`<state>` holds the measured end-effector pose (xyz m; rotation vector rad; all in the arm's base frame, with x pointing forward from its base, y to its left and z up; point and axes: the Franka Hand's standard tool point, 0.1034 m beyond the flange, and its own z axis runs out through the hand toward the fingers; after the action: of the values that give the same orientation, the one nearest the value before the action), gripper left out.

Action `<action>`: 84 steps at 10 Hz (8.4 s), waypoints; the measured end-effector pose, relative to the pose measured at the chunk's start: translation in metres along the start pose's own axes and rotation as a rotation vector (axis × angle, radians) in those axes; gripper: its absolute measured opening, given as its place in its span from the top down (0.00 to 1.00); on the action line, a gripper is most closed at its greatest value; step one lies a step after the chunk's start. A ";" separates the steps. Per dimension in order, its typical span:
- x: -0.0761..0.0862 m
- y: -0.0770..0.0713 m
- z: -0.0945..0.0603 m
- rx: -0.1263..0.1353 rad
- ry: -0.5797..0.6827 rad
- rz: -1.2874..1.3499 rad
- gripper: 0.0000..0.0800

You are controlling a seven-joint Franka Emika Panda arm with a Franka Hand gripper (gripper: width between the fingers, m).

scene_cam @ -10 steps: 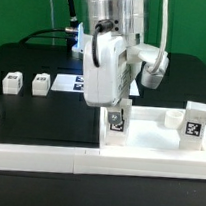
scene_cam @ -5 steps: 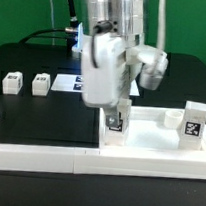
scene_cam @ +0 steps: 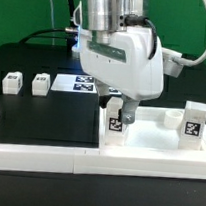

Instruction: Assemble square table

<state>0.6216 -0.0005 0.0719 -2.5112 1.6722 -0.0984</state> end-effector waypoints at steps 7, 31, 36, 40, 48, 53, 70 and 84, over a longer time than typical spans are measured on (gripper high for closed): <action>-0.016 -0.005 0.010 -0.026 0.046 -0.549 0.32; -0.021 0.004 -0.024 -0.025 0.039 -0.642 0.19; 0.004 0.050 -0.023 -0.044 0.111 -1.070 0.19; 0.001 0.054 -0.018 -0.056 0.073 -1.087 0.19; 0.004 0.074 0.054 -0.113 -0.028 -1.067 0.19; 0.004 0.073 0.056 -0.111 -0.021 -1.056 0.52; 0.029 0.112 0.047 -0.114 -0.089 -1.348 0.93; 0.018 0.061 0.044 -0.270 -0.028 -2.581 0.93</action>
Offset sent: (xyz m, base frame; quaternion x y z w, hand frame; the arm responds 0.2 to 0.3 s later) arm 0.0064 0.0305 -0.0069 -0.0127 -0.0092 -0.3508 0.9363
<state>0.5787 -0.0376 0.0193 -2.5382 -2.1497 -0.0123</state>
